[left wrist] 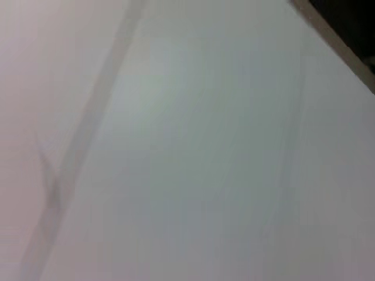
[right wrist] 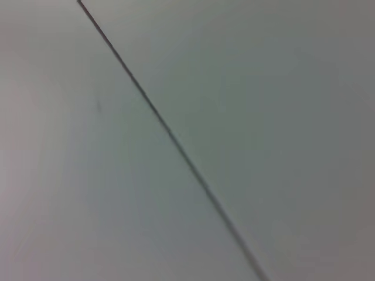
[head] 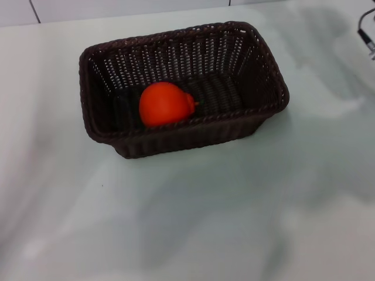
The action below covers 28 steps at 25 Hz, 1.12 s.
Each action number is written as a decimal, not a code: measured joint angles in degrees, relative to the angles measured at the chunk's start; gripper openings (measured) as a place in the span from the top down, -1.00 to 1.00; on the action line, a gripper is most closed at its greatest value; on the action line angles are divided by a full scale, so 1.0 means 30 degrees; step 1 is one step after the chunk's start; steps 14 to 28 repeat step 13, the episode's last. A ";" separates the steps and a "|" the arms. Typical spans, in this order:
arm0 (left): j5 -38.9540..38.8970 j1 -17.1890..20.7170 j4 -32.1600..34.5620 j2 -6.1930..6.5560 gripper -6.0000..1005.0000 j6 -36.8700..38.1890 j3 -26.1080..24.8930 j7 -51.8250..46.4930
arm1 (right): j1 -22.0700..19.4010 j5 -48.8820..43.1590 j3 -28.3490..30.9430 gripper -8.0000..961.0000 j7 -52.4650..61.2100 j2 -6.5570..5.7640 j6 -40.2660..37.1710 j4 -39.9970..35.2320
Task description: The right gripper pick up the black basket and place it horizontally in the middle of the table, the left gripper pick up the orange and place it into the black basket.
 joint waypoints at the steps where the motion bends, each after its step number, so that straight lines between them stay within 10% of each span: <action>1: -0.0349 0.0169 0.0391 -0.0009 -0.78 -0.0276 -0.0376 0.0584 | -0.0121 0.0671 0.0142 -0.91 -0.1627 0.0040 0.0057 0.0227; 12: -0.1382 0.2367 0.1978 0.0006 -0.77 -0.2059 -0.4804 0.2613 | -0.0475 0.6941 0.1391 -0.91 -1.4828 0.0101 0.0843 0.3351; 28: -0.1390 0.2446 0.2002 0.0007 -0.77 -0.2070 -0.5000 0.2612 | -0.0475 0.6952 0.1457 -0.91 -1.5177 0.0116 0.0914 0.3389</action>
